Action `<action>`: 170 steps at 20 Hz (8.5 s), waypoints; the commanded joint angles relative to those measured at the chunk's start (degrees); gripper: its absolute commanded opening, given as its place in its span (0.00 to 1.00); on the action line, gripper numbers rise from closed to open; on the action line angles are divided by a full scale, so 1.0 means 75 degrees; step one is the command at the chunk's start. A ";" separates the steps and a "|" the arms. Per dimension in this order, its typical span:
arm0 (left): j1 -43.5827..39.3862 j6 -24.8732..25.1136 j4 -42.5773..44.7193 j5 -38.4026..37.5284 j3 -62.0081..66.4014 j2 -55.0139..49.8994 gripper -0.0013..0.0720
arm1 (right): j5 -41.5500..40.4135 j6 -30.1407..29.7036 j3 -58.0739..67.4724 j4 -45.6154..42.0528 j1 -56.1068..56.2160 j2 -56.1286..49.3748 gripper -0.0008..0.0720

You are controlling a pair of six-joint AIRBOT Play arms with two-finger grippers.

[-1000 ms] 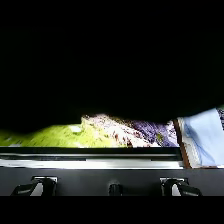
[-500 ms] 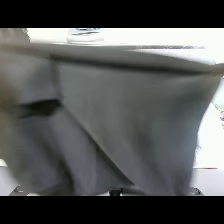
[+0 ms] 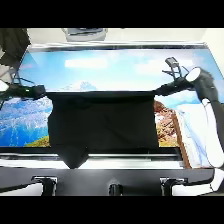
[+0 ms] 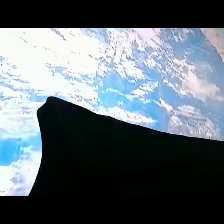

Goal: Fold the shirts.

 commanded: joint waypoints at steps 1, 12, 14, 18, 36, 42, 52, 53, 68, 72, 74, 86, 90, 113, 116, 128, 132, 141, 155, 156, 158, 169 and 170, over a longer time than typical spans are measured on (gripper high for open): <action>-0.0003 0.0411 -0.1221 0.1378 0.0417 -0.1256 0.06 | -0.2935 0.0784 -0.0064 0.0137 0.0117 -0.0542 0.07; 0.0224 0.0280 0.0067 -0.2352 -0.0224 -0.1163 0.06 | 0.2433 -0.0087 -0.0656 -0.0717 0.0149 -0.0251 0.07; 0.0175 0.0041 0.0064 -0.2014 -0.0886 -0.1163 0.06 | 0.2398 0.0061 -0.0991 -0.0641 0.0146 -0.0466 0.07; 0.0391 -0.0210 -0.0119 -0.2425 -0.0498 -0.1134 0.68 | 0.2422 0.0571 -0.0478 -0.0586 -0.0038 -0.0268 0.54; 0.1142 0.1154 -0.0551 -0.2419 -0.6018 0.1955 0.69 | 0.3491 -0.1399 -0.5642 0.0755 -0.1247 0.2824 0.86; 0.1139 0.0775 -0.0720 -0.1571 -0.6199 0.1953 0.29 | 0.2821 -0.1443 -0.6003 0.1026 -0.1247 0.2821 0.86; 0.1142 0.0892 -0.0799 -0.1338 -0.6196 0.1955 0.06 | 0.1341 -0.0353 -0.6642 0.1373 -0.1247 0.2821 0.18; 0.1142 0.0941 -0.0801 -0.1323 -0.6196 0.1955 0.06 | 0.1451 -0.0332 -0.6642 0.1323 -0.1247 0.2821 0.09; 0.1142 0.1005 -0.0801 -0.1387 -0.6196 0.1955 0.06 | 0.2005 0.0070 -0.6642 0.0542 -0.1247 0.2585 0.62; 0.1142 0.1189 -0.0807 -0.1384 -0.6178 0.1964 0.06 | 0.1848 0.0128 -0.6639 0.0545 -0.1247 0.2471 0.07; 0.1142 0.1411 -0.0807 -0.1545 -0.5945 0.2020 0.06 | 0.1810 -0.0111 -0.6551 0.0560 -0.1247 0.2474 0.07; 0.0647 0.1396 -0.1606 -0.1518 -0.1437 0.1644 0.05 | 0.1495 -0.0510 -0.2999 0.0682 -0.0557 0.2066 0.06; 0.0379 0.0997 -0.1603 -0.1600 0.0731 -0.0726 0.05 | 0.0871 0.0052 -0.1309 0.1008 -0.0423 0.0507 0.06; -0.0475 0.0577 -0.2285 -0.3077 0.2993 -0.1880 0.76 | 0.2428 -0.0487 -0.1396 0.3159 -0.0866 -0.1501 0.97; -0.0903 0.0600 -0.2294 -0.3080 0.2993 -0.1533 0.75 | 0.2384 -0.0137 -0.1396 0.3139 -0.0516 -0.1641 0.59; -0.4185 0.0717 -0.4167 -0.0597 0.0204 -0.2116 0.06 | 0.3491 -0.0458 -0.1381 0.3252 -0.0487 0.2072 0.07; -0.4905 0.0595 -0.5257 0.0956 -0.0122 -0.2498 0.06 | 0.3853 -0.0294 -0.1378 0.3217 -0.0487 0.3284 0.07; -0.6452 0.1320 -0.7836 0.1361 0.0912 -0.3853 0.05 | 0.3439 0.0702 -0.1116 0.3121 -0.0487 0.4622 0.07; -0.1731 -0.0557 -0.1649 -0.0536 0.0912 0.1670 0.05 | 0.0513 -0.1460 -0.0772 0.7437 0.3185 -0.0117 0.07; -0.1495 -0.0557 -0.1649 -0.0627 0.0912 0.1944 0.05 | 0.0236 -0.1454 -0.0743 0.7641 0.3357 -0.0428 0.10; -0.1271 -0.0554 -0.1649 -0.0854 0.0912 0.2197 0.05 | -0.0405 -0.1460 -0.0743 0.7944 0.3520 -0.0848 0.84; -0.1224 -0.0364 -0.1192 -0.1247 0.0895 0.2232 0.05 | 0.3165 0.0388 -0.1722 0.1288 0.0886 0.0513 0.92; -0.1227 -0.0312 -0.1195 -0.1247 0.0895 0.2232 0.06 | 0.2882 0.0388 -0.2358 0.1684 0.0903 0.0530 0.92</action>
